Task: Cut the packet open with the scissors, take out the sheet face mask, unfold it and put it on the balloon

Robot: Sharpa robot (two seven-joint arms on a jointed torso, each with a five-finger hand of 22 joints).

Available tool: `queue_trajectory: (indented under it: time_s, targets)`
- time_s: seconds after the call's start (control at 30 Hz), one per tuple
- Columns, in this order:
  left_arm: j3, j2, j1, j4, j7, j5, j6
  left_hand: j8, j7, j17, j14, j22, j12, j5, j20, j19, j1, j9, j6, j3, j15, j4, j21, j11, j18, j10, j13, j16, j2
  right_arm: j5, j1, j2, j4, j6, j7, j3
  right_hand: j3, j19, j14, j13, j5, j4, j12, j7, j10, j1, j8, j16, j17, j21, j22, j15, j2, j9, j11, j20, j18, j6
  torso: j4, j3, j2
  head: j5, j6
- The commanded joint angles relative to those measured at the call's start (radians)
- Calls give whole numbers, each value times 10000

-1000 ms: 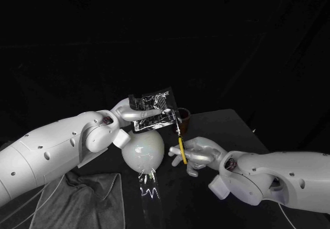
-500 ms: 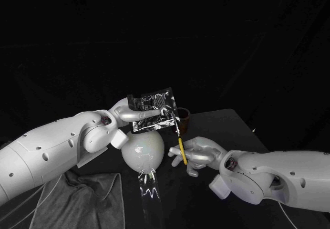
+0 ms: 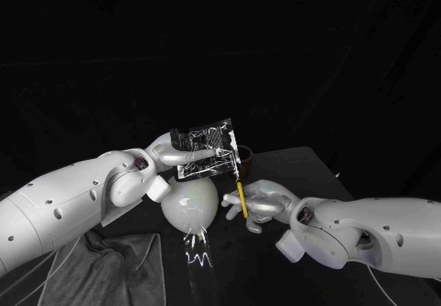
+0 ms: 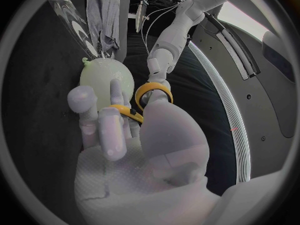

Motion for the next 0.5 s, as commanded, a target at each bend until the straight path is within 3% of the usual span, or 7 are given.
queue_trajectory:
  time_s: [0.03, 0.27, 0.5]
  targets:
    - [-12, 18, -15, 77, 127, -172, 358, 44, 9, 7, 24, 13, 5, 57, -5, -81, -17, 1065, 92, -18, -53, -16, 45, -25, 105, 69, 11, 46, 89, -43, 54, 21, -1, 27, 259, 32, -284, -24, 10, -94, -39, 0, -73, 55, -64, -120, -60, -11, 6, -41, 202, 64, 15, -21, 62, 79, 134, 56, -2, 1, 2, -10, 15]
    - [-12, 13, -16, 82, 130, -175, 382, 45, 9, 8, 23, 14, 5, 57, -5, -82, -17, 1066, 91, -20, -53, -18, 46, -26, 105, 69, 11, 47, 90, -36, 106, 4, 42, 38, 266, 34, -278, 0, 34, -158, -39, -6, -85, 60, -78, -114, -71, 26, 86, 10, 220, 72, 17, -28, 69, 87, 124, 69, -11, 1, 0, -1, 15]
    - [-13, -9, -21, 78, 139, -239, 466, 48, 7, 8, 22, 19, 4, 57, -6, -86, -16, 1072, 90, -25, -54, -23, 52, -27, 105, 68, 12, 51, 92, -35, 166, -41, 27, 33, 279, 35, -294, 100, 105, -349, -41, -34, 15, -47, 356, -47, -2, 126, 232, 185, 279, -2, 86, -14, -38, 53, 112, 356, -5, 4, -4, 6, 44]
